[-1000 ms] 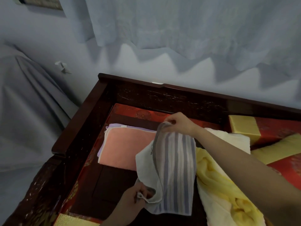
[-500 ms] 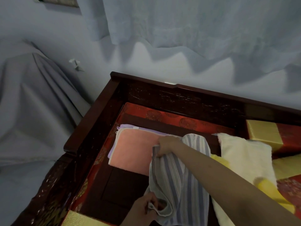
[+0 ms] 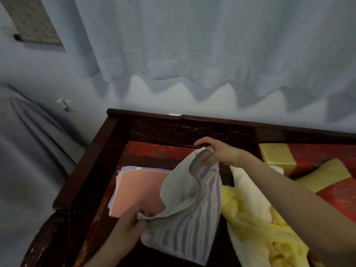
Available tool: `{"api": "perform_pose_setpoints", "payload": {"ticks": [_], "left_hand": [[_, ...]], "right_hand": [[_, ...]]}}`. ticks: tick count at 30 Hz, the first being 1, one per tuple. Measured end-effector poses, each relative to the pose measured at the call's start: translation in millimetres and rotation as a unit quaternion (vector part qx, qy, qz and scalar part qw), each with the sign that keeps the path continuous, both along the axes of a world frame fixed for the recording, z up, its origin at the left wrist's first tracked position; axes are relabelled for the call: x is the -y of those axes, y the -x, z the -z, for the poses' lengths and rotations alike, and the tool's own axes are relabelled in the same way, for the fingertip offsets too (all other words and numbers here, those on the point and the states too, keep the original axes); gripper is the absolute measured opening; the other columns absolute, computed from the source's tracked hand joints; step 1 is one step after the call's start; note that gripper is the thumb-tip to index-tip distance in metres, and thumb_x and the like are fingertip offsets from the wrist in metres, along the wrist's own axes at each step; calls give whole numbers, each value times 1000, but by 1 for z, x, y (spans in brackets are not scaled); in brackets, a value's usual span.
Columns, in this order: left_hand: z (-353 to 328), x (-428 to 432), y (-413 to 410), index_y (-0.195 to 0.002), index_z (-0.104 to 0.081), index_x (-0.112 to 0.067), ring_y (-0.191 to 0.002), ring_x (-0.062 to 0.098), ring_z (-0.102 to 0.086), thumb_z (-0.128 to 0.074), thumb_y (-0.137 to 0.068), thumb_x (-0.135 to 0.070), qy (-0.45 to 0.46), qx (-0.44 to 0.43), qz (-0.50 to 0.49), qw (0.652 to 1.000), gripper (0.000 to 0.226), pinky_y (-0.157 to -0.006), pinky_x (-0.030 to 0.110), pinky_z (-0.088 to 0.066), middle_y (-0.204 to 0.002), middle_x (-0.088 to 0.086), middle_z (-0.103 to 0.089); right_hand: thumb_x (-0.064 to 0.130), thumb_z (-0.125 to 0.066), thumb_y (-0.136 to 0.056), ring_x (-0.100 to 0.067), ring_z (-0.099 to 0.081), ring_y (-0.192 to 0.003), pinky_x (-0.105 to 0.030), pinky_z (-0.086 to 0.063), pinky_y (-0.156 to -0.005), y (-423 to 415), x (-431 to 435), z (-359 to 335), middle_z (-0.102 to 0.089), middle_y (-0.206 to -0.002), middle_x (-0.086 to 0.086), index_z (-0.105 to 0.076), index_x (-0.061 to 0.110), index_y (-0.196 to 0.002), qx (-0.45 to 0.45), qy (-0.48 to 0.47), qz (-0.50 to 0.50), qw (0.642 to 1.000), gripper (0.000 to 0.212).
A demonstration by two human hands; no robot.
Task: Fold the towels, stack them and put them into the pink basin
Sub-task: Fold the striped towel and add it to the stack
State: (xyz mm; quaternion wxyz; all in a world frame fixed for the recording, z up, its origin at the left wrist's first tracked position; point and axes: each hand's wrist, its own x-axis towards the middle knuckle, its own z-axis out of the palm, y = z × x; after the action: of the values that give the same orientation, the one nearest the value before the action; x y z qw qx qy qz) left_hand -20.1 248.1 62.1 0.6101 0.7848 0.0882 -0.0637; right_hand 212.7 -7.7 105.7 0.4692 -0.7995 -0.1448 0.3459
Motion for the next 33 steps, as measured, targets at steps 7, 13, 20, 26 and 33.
{"api": "perform_pose_setpoints", "payload": {"ticks": [7,13,20,26,33], "left_hand": [[-96,-33,-69,-72,-49,-19,-56,1,-42,-45,-68,-13,-105,155,-70,980,8,-52,18,-34,-68,4,-48],[-140,-47,-125,-81,-49,-19,-67,21,-48,-49,-70,-22,-266,197,-84,940,11,-62,29,-35,-68,0,-52],[-188,-32,-153,-70,-54,-19,-63,18,-48,-51,-78,6,-142,208,-122,960,26,-54,25,-37,-65,0,-50],[-196,-47,-144,-85,-54,-27,-65,9,-56,-50,-77,15,-32,200,35,979,44,-53,19,-50,-85,-4,-59],[-183,-56,-143,-84,-54,-30,-69,-1,-59,-70,-70,-1,-249,264,75,929,37,-63,17,-51,-88,-14,-64]], "right_hand": [[6,-85,-60,-12,-64,-83,-21,-52,-75,-6,68,-71,-71,-78,10,-72,19,-87,142,-85,160,973,33],[29,-86,-59,-11,-61,-68,-28,-50,-68,9,78,-96,-67,-71,0,-71,10,-77,205,-99,235,945,31],[28,-81,-70,-4,-47,-57,-18,-39,-57,13,89,-111,-55,-54,12,-65,16,-66,285,-158,337,883,20],[24,-78,-74,2,-49,-51,-12,-39,-52,22,105,-112,-56,-52,15,-63,0,-76,292,-136,300,898,29],[26,-80,-72,-13,-41,-59,-25,-32,-54,42,103,-109,-45,-59,-4,-48,3,-60,336,-83,227,910,41]]}}
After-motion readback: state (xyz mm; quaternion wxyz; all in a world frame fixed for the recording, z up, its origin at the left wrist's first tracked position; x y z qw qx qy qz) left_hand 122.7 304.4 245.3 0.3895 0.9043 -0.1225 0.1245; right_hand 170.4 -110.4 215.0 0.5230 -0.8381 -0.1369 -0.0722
